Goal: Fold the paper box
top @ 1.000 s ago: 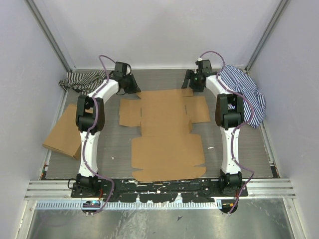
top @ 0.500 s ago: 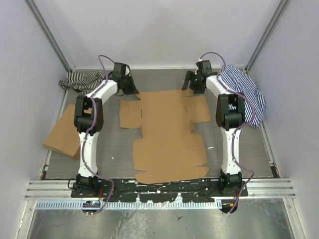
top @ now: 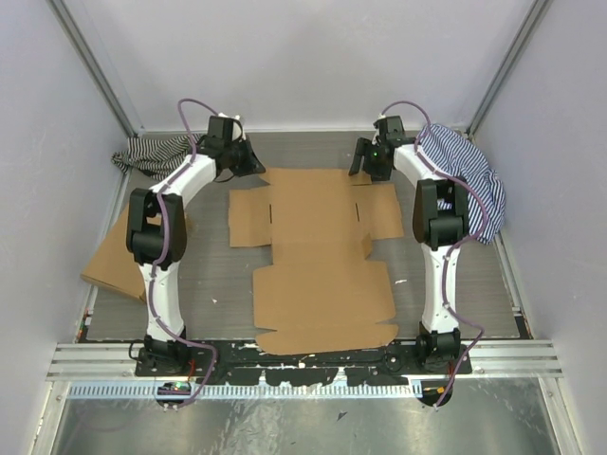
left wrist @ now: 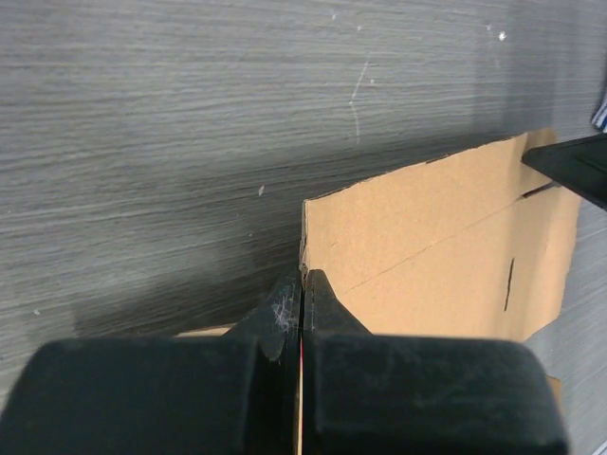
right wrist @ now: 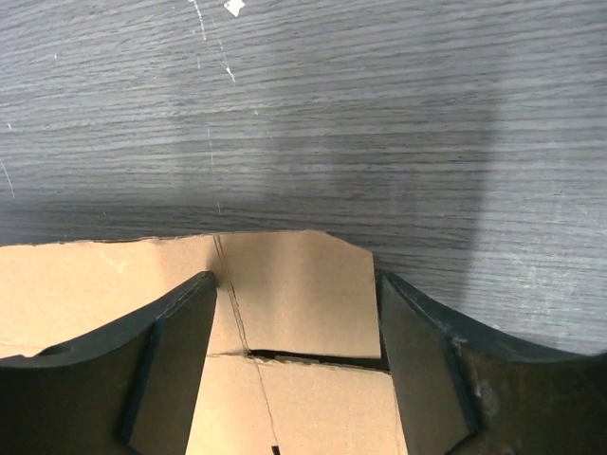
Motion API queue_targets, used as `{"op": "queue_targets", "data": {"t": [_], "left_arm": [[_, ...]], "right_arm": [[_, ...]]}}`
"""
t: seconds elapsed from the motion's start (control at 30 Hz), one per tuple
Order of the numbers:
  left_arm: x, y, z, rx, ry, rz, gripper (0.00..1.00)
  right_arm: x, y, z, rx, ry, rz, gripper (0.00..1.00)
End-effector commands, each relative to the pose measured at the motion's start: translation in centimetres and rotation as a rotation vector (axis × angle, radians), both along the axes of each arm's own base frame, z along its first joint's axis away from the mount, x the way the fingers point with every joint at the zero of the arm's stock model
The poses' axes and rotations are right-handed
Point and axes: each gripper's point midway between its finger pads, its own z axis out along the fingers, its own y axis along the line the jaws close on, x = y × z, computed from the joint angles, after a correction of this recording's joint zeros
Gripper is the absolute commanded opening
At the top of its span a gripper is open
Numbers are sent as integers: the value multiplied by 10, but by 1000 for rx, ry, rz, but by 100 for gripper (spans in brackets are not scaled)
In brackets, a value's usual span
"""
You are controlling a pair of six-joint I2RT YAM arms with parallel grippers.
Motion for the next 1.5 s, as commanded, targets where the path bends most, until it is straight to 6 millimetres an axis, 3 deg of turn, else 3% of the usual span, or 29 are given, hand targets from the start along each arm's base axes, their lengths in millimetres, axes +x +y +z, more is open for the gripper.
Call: {"op": "queue_targets", "data": {"t": [0.0, 0.13, 0.3, 0.47, 0.67, 0.93, 1.3, 1.47], "left_arm": [[8, -8, 36, -28, -97, -33, 0], [9, -8, 27, -22, -64, -31, 0], [9, -9, 19, -19, -45, -30, 0], [9, -14, 16, -8, -29, -37, 0], [10, -15, 9, 16, -2, -33, 9], [14, -17, 6, 64, 19, -22, 22], [14, -29, -7, 67, 47, -43, 19], [14, -20, -13, 107, 57, -16, 20]], "right_arm": [[5, 5, 58, 39, -121, 40, 68], [-4, 9, 63, 59, -119, 61, 48], [-10, 16, 73, 95, -132, 90, 40], [-12, 31, 83, 132, -147, 129, 42], [-11, 45, 81, 130, -145, 146, 47], [-7, 36, 71, 16, -118, 89, 52], [-8, 43, 60, 26, -100, 107, 52], [-7, 49, 58, 48, -100, 120, 52]]}}
